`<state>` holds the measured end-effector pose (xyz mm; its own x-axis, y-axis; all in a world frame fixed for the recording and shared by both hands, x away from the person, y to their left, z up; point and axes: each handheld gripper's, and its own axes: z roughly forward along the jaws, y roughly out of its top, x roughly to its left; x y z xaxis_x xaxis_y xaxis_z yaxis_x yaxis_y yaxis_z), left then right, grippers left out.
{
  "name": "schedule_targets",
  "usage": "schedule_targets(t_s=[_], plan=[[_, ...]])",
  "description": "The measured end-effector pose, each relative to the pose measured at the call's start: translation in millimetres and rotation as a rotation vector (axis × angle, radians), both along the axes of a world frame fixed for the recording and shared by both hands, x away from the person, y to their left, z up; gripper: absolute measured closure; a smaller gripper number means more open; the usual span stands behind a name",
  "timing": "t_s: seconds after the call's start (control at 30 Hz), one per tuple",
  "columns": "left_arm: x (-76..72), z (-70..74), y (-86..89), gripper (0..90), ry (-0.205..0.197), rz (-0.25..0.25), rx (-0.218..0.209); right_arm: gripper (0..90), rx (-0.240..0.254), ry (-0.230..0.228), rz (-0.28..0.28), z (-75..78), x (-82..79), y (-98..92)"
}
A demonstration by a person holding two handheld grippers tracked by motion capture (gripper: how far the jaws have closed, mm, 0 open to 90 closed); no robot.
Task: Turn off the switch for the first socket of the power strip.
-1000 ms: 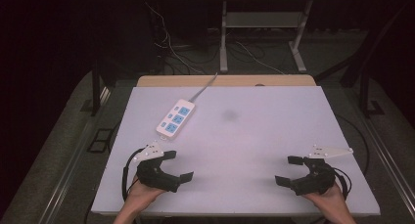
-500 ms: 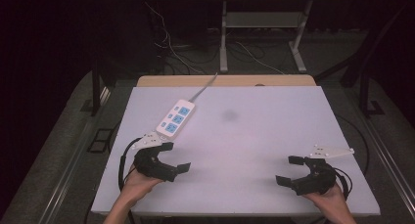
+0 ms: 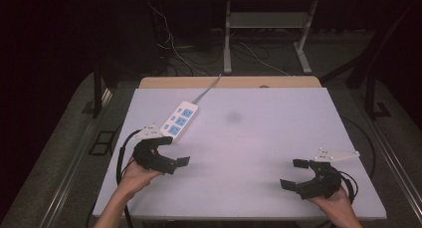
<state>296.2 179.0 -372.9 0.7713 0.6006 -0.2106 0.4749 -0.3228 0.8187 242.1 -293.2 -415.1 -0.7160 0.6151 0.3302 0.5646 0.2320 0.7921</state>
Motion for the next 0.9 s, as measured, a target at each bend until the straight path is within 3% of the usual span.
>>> schedule_targets(t_s=[0.57,0.9], plan=[[23.9,5.8,7.1,0.0,0.017,0.031,0.002,0.4,0.006,-0.001,0.007,-0.1,-0.4,0.4],[37.5,13.5,12.3,0.0,0.016,0.043,0.027,0.4,0.006,0.001,0.008,-0.6,-0.9,0.0]])
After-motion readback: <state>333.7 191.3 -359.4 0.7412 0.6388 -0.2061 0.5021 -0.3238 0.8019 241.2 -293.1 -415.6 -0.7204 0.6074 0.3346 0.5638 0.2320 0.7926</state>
